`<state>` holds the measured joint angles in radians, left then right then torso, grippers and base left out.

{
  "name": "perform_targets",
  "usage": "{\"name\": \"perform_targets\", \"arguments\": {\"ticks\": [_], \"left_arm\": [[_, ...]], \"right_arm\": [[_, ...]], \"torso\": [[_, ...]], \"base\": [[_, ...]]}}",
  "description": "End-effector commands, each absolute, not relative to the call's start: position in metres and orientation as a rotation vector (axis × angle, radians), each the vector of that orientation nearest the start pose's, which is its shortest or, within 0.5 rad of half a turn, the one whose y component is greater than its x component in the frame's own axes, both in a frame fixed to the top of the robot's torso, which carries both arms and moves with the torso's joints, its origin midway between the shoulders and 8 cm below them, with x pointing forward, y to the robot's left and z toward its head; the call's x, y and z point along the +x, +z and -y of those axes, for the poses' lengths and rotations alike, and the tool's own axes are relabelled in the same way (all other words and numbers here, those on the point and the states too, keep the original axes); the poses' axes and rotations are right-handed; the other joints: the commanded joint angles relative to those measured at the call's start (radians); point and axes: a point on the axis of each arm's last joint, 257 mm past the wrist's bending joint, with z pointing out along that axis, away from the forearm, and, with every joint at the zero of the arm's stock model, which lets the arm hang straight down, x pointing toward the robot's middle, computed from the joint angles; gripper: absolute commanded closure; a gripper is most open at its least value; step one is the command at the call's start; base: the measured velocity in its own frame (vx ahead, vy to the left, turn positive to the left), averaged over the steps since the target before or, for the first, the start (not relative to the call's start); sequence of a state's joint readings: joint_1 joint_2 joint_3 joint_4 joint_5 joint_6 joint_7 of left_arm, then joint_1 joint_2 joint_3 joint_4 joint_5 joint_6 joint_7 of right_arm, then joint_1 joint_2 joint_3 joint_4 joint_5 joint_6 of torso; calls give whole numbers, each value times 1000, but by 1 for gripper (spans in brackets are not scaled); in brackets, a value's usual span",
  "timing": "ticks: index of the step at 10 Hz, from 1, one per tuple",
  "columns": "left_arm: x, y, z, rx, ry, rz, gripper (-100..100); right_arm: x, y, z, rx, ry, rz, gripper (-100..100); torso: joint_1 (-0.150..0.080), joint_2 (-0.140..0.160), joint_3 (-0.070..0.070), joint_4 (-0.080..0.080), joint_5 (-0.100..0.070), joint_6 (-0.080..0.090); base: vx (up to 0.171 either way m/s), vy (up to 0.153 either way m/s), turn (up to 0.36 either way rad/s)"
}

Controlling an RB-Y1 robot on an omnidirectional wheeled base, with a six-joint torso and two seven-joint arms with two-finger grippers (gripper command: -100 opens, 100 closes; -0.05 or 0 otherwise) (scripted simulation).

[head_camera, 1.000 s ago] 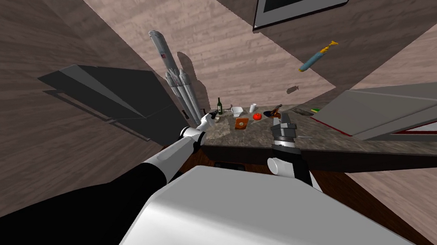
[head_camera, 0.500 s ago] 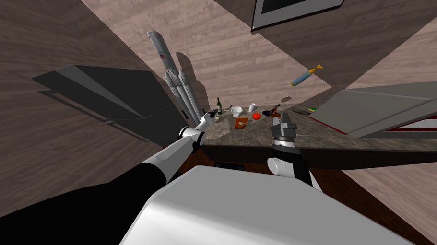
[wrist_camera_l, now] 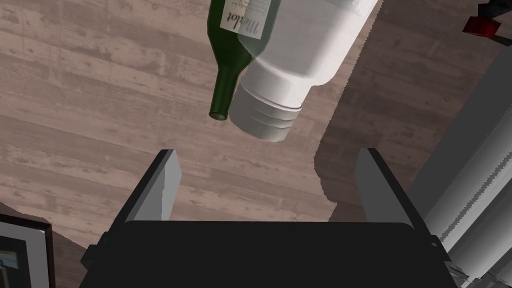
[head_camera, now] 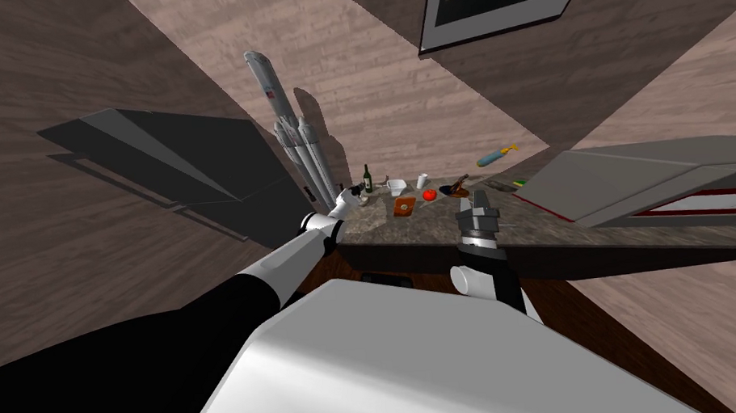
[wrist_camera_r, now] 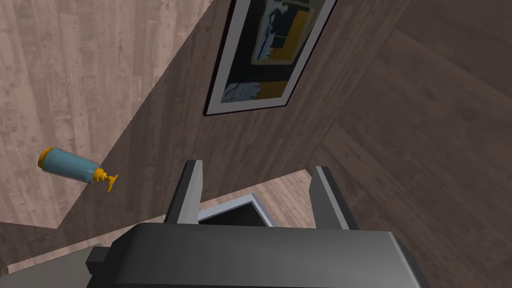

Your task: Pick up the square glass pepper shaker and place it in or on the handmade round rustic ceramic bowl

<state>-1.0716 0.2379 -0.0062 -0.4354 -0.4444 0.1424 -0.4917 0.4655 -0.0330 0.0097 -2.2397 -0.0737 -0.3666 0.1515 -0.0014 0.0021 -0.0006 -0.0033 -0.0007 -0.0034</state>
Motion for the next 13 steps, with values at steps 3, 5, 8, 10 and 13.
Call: {"name": "perform_targets", "arguments": {"ticks": [3, 5, 8, 10, 13], "left_arm": [[762, -126, -228, -301, -201, -1749, -100], [763, -120, -233, -321, -205, -1745, -100], [765, -115, -237, -328, -205, -1745, -100], [765, -115, -237, -299, -183, -1750, -100], [766, -110, -240, -318, -198, -1750, -100]], "right_arm": [[375, -9, 282, 730, 1200, -741, 0], [375, -9, 282, 731, 1200, -741, 0], [375, -9, 282, 731, 1200, -741, 0], [375, -9, 282, 731, 1200, -741, 0], [375, -9, 282, 730, 1200, -741, 0]], "torso": [[0, 0, 0, 0, 0, 0], [0, 0, 0, 0, 0, 0], [0, 0, 0, 0, 0, 0], [0, 0, 0, 0, 0, 0], [0, 0, 0, 0, 0, 0]], "base": [[-14, 7, -33], [-12, 5, -23], [-15, 6, -35], [-12, 6, -23], [-11, 5, -35]]}}
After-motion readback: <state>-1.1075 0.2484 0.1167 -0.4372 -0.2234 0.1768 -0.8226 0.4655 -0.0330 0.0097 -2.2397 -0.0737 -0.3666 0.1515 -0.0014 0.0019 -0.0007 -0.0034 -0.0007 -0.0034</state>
